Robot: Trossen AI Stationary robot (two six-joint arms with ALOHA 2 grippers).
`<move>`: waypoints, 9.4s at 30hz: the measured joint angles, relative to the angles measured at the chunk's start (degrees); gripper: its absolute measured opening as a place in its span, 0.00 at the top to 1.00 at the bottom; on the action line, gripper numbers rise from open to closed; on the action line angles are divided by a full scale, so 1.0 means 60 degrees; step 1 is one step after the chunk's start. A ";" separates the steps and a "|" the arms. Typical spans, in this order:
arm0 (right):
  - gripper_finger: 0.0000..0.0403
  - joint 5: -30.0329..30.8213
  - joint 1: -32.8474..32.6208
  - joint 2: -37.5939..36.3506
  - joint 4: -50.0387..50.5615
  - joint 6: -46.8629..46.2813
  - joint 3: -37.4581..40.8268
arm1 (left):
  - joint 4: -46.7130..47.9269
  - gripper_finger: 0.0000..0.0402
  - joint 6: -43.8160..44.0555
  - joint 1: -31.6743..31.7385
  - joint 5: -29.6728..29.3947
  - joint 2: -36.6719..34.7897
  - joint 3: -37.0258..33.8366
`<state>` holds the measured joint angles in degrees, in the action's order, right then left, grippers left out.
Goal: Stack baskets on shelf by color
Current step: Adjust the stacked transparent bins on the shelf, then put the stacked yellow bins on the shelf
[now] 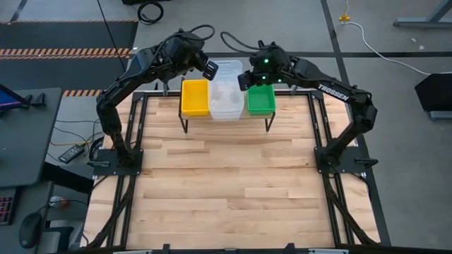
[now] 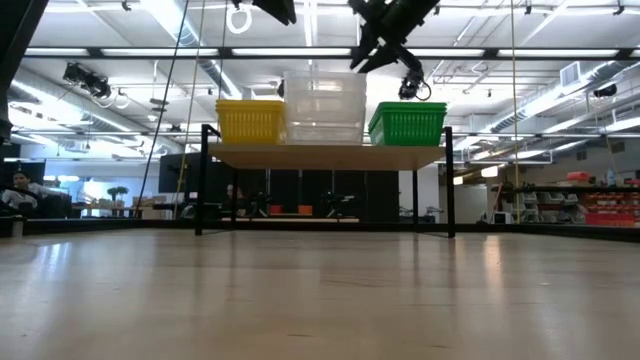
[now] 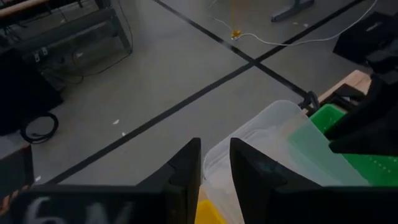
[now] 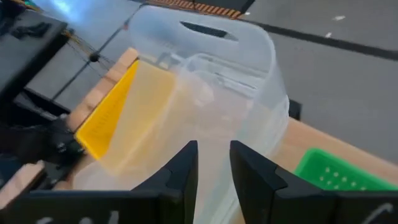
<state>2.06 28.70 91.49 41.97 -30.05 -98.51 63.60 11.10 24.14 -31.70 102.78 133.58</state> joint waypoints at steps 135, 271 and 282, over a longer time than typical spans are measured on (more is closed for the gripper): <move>0.89 -0.1018 0.0164 0.0375 0.3490 0.1074 -0.0721 | 0.4239 0.77 -0.0915 0.1082 0.2330 0.2059 0.0000; 0.79 -0.0747 -0.0446 -0.0592 0.1752 0.0963 -0.0286 | 0.4364 0.77 -0.3150 0.0945 0.2032 0.1325 0.0072; 0.72 -0.1020 -0.0576 -0.1600 0.2990 0.2007 -0.0297 | 0.4396 0.76 -0.0783 -0.2185 0.2283 -0.0199 0.0151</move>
<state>-4.06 25.24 81.89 59.91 -18.01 -100.29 89.97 6.40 11.03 -18.00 101.59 134.48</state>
